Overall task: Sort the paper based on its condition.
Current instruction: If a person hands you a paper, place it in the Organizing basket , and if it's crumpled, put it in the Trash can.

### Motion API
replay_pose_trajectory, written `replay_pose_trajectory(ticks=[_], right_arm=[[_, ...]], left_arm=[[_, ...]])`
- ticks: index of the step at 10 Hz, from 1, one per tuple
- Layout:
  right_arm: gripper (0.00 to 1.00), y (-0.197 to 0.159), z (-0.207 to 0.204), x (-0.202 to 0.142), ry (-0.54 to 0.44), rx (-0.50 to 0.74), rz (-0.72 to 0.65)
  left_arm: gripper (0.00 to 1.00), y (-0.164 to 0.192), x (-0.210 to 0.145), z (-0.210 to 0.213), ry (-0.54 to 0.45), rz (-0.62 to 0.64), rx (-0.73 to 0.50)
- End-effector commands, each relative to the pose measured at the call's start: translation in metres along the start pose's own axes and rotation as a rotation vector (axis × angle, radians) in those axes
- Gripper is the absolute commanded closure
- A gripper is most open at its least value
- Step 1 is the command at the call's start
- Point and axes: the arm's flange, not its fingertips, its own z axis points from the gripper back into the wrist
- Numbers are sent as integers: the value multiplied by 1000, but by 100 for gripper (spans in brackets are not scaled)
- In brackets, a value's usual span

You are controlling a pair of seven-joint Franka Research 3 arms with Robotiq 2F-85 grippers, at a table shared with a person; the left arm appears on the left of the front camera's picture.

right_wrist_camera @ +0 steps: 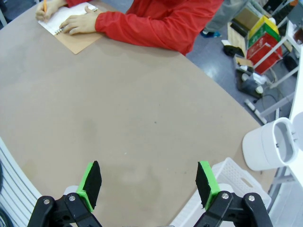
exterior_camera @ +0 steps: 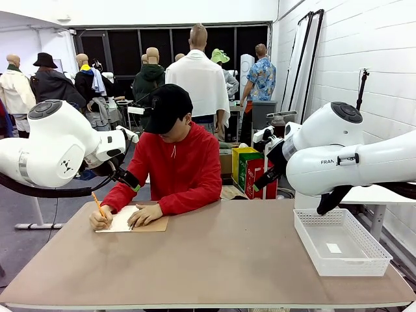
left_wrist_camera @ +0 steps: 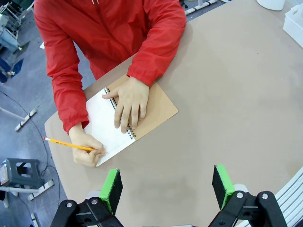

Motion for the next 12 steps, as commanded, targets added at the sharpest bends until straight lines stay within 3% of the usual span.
replay_pose_trajectory(ticks=[1,12], right_arm=[[0,0,0,0,0,2,-1],[0,0,0,0,0,2,-1]], left_arm=[[0,0,1,1,-7,-4,0],[0,0,1,1,-7,-4,0]])
